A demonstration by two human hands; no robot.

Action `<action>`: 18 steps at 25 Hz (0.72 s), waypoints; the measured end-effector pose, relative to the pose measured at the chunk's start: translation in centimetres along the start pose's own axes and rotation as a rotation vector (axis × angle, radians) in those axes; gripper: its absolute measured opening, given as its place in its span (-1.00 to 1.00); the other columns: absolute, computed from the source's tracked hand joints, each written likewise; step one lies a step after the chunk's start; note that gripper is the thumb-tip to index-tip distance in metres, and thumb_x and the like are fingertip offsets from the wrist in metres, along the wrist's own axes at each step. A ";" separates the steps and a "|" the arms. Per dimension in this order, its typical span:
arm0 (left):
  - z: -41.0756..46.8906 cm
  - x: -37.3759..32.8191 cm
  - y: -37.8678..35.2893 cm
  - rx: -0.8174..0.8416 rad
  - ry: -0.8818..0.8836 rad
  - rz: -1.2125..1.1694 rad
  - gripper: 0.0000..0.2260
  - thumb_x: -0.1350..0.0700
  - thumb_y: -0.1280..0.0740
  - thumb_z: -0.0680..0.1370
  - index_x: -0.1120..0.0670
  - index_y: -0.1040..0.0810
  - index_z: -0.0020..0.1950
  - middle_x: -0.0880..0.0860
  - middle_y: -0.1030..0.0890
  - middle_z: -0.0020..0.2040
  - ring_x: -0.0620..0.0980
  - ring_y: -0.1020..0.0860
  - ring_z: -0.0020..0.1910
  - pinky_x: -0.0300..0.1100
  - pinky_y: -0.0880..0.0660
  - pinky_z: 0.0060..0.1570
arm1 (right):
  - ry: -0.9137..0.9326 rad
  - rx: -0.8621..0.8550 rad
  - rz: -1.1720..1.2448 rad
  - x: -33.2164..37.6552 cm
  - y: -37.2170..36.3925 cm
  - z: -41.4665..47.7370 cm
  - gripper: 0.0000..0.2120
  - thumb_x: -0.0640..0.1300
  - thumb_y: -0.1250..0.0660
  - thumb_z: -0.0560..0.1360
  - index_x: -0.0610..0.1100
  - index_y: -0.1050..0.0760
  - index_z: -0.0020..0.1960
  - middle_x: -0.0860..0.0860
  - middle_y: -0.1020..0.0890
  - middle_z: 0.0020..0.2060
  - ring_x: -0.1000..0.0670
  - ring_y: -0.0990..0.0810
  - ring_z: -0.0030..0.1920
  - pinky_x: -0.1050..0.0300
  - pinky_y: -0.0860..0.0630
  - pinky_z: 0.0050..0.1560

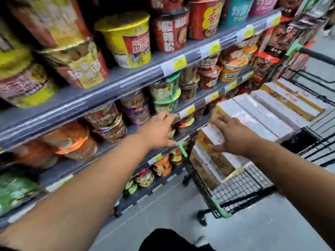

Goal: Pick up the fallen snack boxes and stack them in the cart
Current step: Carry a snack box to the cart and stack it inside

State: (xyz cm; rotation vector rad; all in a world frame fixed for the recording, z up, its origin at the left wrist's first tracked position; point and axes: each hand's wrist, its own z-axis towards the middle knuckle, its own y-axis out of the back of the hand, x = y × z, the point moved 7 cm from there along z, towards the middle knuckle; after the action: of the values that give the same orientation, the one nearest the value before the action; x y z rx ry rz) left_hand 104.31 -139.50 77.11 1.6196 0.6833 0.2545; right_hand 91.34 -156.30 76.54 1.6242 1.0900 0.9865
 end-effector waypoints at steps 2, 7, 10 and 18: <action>-4.4 1.3 1.1 -0.069 0.071 -0.067 -0.12 -0.15 -0.51 0.39 -0.03 -0.10 0.56 0.10 -0.24 0.45 0.14 -0.30 0.41 0.00 -0.29 0.39 | 0.101 -0.010 0.020 4.8 0.9 -0.1 -0.07 0.33 -0.41 0.34 0.10 -0.04 0.55 -0.11 -0.20 0.44 -0.19 -0.21 0.42 -0.11 -0.36 0.34; -17.6 5.6 2.6 -0.252 0.295 -0.219 -0.12 -0.14 -0.52 0.37 -0.09 -0.11 0.55 0.01 -0.25 0.44 0.04 -0.28 0.43 0.01 -0.28 0.40 | 0.332 -0.021 0.068 17.9 1.7 -2.4 -0.05 0.29 -0.44 0.34 0.12 0.00 0.55 -0.06 -0.18 0.45 -0.16 -0.21 0.43 -0.10 -0.34 0.36; -28.6 7.2 2.7 -0.362 0.432 -0.268 -0.13 -0.14 -0.53 0.36 -0.09 -0.13 0.55 -0.01 -0.26 0.43 0.02 -0.29 0.42 -0.04 -0.26 0.42 | 0.505 -0.012 0.077 27.3 0.9 -6.2 -0.05 0.29 -0.46 0.32 0.14 -0.02 0.54 -0.01 -0.20 0.43 -0.14 -0.25 0.40 -0.11 -0.36 0.34; -59.6 7.2 0.1 -0.584 0.882 -0.293 -0.13 -0.19 -0.52 0.35 -0.16 -0.13 0.53 -0.05 -0.27 0.41 0.00 -0.28 0.43 0.02 -0.30 0.40 | 1.043 0.046 0.117 51.4 -2.6 -22.6 -0.07 0.27 -0.47 0.32 0.09 -0.08 0.54 0.01 -0.25 0.42 -0.09 -0.29 0.39 0.04 -0.29 0.35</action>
State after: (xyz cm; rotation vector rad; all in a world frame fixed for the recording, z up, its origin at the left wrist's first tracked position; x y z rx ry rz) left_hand 78.25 -86.24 86.31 0.7808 1.3463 0.8870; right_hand 84.52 -101.32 86.27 1.1727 1.6841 1.9958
